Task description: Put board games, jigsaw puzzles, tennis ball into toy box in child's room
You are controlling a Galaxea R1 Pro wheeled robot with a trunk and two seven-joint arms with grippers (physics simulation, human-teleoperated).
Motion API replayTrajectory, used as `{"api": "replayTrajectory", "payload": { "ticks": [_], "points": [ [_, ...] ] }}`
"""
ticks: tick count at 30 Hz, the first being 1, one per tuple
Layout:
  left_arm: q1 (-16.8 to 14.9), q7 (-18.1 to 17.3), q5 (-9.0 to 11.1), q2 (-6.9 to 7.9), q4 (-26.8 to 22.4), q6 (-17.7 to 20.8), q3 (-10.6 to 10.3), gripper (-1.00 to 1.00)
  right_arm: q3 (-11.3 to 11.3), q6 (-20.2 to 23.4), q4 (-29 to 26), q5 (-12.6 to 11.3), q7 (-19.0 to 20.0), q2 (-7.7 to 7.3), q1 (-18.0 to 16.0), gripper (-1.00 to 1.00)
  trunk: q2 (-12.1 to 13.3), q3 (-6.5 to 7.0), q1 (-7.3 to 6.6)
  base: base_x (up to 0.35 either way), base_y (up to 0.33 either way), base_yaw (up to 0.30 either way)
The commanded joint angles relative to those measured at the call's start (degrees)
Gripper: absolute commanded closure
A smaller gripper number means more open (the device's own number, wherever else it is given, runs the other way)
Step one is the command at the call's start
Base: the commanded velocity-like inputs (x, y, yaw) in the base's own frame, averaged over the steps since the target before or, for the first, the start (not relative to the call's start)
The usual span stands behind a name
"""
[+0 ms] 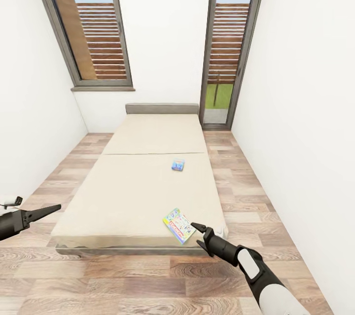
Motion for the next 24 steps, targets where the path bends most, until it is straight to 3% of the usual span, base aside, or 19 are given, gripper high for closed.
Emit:
{"api": "replayTrajectory", "payload": {
  "ticks": [1, 12, 24],
  "points": [
    [0.0, -0.2, 0.0, 0.01, 0.0, 0.7, 0.0, -1.0, -0.4, 0.4, 0.3, -0.1, 0.0, 0.04, -0.2, -1.0, -0.1, -0.11, 0.03, 0.0, 0.0, 0.0],
    [0.0, -0.3, 0.1, 0.03, 0.0, 0.8, 0.1, -1.0, -1.2, 0.3, 0.8, -0.1, 0.1, 0.03, -0.3, -1.0, -0.1, -0.11, 0.03, 0.0, 0.0, 0.0],
    [0.0, -3.2, 0.0, 0.08, 0.0, 0.8, 0.1, -1.0, -4.4, 0.5, 0.9, -0.1, 0.0, 0.02, -0.3, -1.0, -4.9, -2.27, 2.67, 0.0, 0.0, 0.0]
  ]
}}
